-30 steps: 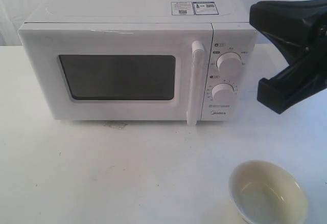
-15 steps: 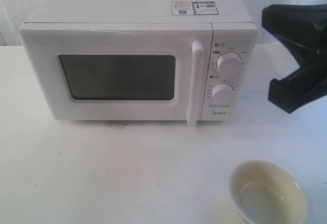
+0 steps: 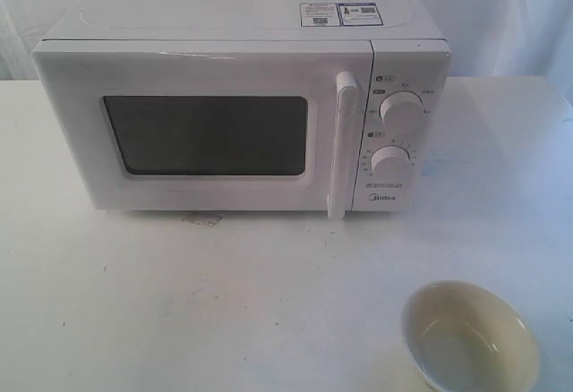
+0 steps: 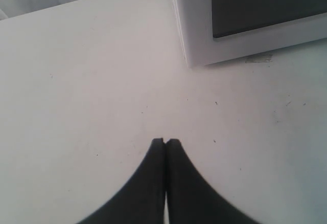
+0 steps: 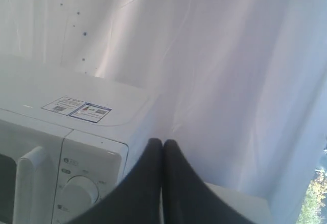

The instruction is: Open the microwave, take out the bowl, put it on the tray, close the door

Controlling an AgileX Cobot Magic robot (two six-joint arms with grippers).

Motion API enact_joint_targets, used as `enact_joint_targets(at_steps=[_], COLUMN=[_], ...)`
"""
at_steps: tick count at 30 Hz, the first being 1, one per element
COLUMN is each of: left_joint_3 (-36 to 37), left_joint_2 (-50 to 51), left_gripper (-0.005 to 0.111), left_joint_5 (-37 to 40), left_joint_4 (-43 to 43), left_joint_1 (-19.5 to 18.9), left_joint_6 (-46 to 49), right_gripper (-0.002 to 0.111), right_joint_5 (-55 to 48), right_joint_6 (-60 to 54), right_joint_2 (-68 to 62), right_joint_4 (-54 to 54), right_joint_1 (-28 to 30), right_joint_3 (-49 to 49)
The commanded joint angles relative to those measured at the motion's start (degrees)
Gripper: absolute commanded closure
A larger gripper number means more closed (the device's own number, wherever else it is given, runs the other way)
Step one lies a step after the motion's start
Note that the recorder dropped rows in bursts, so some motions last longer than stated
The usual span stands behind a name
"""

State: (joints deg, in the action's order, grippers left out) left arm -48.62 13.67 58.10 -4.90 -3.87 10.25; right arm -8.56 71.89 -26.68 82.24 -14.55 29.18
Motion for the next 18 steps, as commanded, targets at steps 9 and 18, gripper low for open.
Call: enact_joint_targets(at_steps=[9,18], left_joint_3=[0.0,0.0], left_joint_2=[-0.34,-0.34], left_gripper=[0.107,0.107], left_joint_5=[0.1,0.1], left_joint_4=[-0.07,-0.07], left_joint_1=[0.04,0.04], left_joint_6=[0.02,0.02], right_gripper=[0.108,0.108], right_joint_5=[7.33,12.3], right_joint_6=[0.27,-3.48], right_joint_2=[4.46,4.46], right_joint_4=[-0.18,-9.03], right_joint_1=[4.9,4.9], right_joint_3=[-4.68,-4.68])
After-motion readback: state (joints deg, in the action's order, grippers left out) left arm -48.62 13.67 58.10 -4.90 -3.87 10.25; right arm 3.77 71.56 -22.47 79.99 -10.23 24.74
